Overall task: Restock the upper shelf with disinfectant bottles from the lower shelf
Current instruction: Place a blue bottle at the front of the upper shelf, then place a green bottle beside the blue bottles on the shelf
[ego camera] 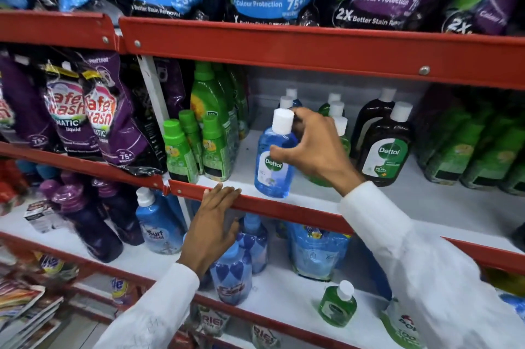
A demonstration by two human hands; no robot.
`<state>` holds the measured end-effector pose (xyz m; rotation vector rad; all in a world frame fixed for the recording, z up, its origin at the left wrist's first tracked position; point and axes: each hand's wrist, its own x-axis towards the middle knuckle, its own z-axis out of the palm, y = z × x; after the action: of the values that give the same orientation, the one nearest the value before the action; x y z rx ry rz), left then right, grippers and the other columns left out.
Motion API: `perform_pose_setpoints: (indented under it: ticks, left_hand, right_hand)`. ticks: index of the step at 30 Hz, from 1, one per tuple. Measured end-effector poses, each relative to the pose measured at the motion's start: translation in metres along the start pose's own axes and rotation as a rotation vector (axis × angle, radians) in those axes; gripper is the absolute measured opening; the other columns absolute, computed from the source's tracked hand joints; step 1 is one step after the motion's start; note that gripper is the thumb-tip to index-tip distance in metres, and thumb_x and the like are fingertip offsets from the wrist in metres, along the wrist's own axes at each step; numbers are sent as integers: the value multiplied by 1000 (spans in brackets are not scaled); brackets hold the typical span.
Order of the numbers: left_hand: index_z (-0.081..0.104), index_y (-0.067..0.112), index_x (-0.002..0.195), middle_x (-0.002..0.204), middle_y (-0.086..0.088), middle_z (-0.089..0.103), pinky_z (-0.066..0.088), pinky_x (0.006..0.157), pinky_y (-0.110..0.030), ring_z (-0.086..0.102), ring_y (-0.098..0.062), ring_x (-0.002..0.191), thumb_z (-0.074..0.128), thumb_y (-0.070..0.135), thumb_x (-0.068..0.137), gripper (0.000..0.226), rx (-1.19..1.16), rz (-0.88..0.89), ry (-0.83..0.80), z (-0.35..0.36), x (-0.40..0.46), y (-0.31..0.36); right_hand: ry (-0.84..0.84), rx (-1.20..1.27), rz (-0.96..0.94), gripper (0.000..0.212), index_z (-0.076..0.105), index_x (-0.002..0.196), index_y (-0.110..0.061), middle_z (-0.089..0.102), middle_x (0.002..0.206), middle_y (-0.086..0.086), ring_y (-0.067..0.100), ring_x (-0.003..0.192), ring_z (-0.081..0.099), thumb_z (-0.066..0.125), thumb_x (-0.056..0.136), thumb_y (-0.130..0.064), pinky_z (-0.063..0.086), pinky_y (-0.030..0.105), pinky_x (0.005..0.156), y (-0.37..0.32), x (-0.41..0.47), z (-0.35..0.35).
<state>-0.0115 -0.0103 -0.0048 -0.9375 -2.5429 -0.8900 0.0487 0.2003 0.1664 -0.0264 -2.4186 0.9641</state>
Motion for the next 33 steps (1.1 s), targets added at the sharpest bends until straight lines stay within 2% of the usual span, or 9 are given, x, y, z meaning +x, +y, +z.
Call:
perform_pose_setpoints:
  ticks: [3, 8, 11, 14, 18, 22, 27, 30, 33]
  left_hand:
    - [39, 20, 142, 150, -4, 41, 17, 121, -47, 20, -18, 146, 65, 13, 79, 68, 0, -13, -16, 1, -1, -1]
    - [36, 21, 144, 153, -2, 36, 15, 122, -45, 13, -15, 148, 64, 14, 81, 69, -7, -39, -9, 4, -2, 2]
    - [32, 19, 146, 155, -3, 33, 16, 122, -46, 11, -17, 148, 64, 17, 82, 71, 41, -34, -19, 5, -3, 5]
    - [28, 17, 147, 155, -6, 32, 13, 122, -48, 15, -23, 147, 63, 24, 84, 73, 144, -29, -22, 5, -4, 9]
    - [37, 15, 143, 147, -7, 42, 18, 121, -47, 28, -26, 142, 61, 27, 83, 66, 217, 13, -14, 10, -2, 24]
    - [45, 17, 137, 137, -4, 53, 25, 117, -44, 43, -22, 130, 58, 29, 82, 58, 191, 184, 0, 24, 2, 52]
    - [52, 14, 131, 128, -8, 60, 30, 112, -44, 51, -23, 122, 58, 23, 81, 52, 86, 305, -9, 49, 15, 83]
    - [52, 12, 132, 130, -12, 60, 28, 116, -42, 50, -26, 124, 46, 30, 82, 54, 52, 226, -37, 67, 14, 92]
    - [52, 10, 133, 131, -17, 59, 32, 115, -43, 49, -31, 126, 54, 25, 82, 53, 41, 140, -42, 72, 13, 100]
  right_hand:
    - [-65, -62, 35, 42, 63, 96, -17, 76, 82, 1, 20, 72, 70, 83, 60, -24, 59, 37, 65, 11, 18, 23]
    - [-128, -76, 121, 54, 59, 114, -16, 71, 106, 5, 24, 91, 67, 83, 67, -28, 50, 29, 72, 28, 24, 46]
    - [-145, -35, 135, 50, 59, 115, -15, 69, 106, 1, 19, 91, 64, 83, 72, -23, 44, 24, 74, 30, 25, 47]
    - [-158, -17, 128, 52, 59, 119, -16, 65, 107, -3, 16, 95, 62, 83, 74, -23, 46, 25, 78, 29, 24, 47]
    - [-127, 2, 91, 61, 58, 128, -20, 70, 119, -4, 10, 101, 65, 85, 73, -27, 46, 14, 77, 35, 17, 41]
    - [54, 18, 5, 69, 53, 136, -23, 67, 128, -6, 8, 106, 63, 84, 75, -27, 50, 18, 88, 46, -17, 14]
    - [279, 105, -29, 42, 64, 115, -15, 73, 100, -1, 16, 79, 68, 78, 77, -3, 55, 21, 75, 81, -102, -26]
    - [100, 131, 97, 31, 69, 105, -16, 74, 85, -2, 16, 68, 68, 76, 79, -1, 57, 25, 67, 127, -152, -29]
    - [-215, -11, 297, 37, 69, 109, -25, 75, 97, -5, 15, 82, 71, 80, 75, -16, 58, 31, 79, 185, -191, -6]
